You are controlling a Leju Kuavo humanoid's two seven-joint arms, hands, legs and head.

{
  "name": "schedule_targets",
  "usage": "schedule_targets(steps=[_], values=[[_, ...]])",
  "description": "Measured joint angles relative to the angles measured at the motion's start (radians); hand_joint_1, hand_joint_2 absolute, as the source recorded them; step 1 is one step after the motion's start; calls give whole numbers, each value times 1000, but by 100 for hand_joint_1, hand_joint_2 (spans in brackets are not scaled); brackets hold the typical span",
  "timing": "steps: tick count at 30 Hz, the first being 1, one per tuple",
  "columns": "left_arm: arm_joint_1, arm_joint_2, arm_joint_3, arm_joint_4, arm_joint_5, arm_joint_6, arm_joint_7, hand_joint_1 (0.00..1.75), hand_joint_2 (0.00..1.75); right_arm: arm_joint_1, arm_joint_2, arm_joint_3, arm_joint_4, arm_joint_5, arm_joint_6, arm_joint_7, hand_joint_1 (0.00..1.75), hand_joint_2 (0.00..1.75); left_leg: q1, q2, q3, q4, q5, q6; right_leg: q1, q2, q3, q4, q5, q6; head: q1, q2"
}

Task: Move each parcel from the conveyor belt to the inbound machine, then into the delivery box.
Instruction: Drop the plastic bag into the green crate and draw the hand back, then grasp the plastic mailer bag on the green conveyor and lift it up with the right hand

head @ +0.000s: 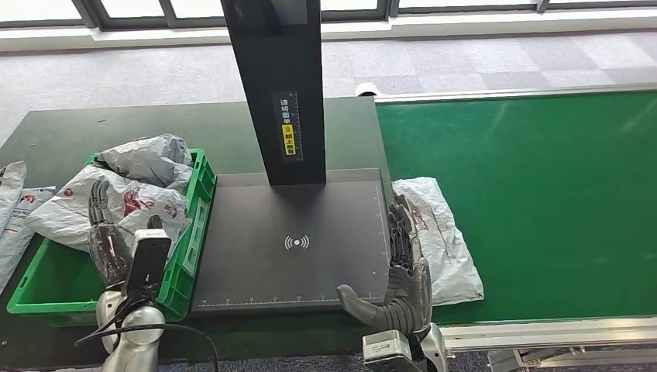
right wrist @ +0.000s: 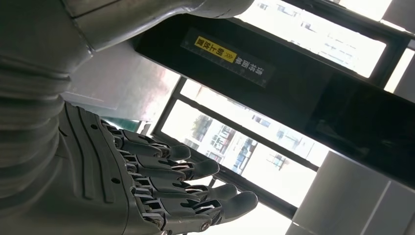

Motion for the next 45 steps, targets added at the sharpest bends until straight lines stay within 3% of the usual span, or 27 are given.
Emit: schedule_targets(steps=[10, 12, 15, 18, 28, 35, 45], values=[[-5, 2, -26, 8, 23, 0, 8, 0, 0, 1, 0, 0, -6, 2, -13, 0, 0, 175, 0, 0, -1, 0, 0, 0, 0, 0, 0, 0, 0, 0, 0, 0], [0, 0, -26, -4, 152, -10, -65, 0, 0, 1, -1, -5, -6, 39, -37, 29, 0, 175, 0, 0, -1, 0, 0, 0, 0, 0, 0, 0, 0, 0, 0, 0], [42, -8, -29, -91, 521, -59, -209, 0, 0, 2, -5, -46, -5, 224, -82, 182, 0, 175, 0, 2, -1, 0, -1, 0, 0, 2, -1, 0, 0, 0, 0, 0], [99, -18, -46, -213, 716, -92, -252, 0, 0, 2, -11, -118, 1, 368, -90, 305, 0, 175, 0, 2, -2, 0, -2, 1, 0, 3, -2, 0, 0, 0, 0, 0], [156, -27, -76, -364, 748, -109, -257, 0, 0, 2, -18, -202, 14, 411, -90, 336, 0, 175, 0, 2, -2, 0, -2, 2, 0, 3, -2, 0, 0, 0, 0, 0], [177, -49, -107, -388, 829, -209, -257, 0, 0, -1, -21, -285, 79, 639, -86, 493, 0, 175, 0, 2, -2, 1, -2, 2, -1, 3, -2, 0, 0, 1, 0, 0], [188, -48, -205, -387, 747, -159, -257, 0, 0, -8, -22, -446, 195, 759, -87, 527, 0, 175, 0, 2, -4, 1, -3, 2, -1, 3, -3, -1, 0, 1, 0, 0]])
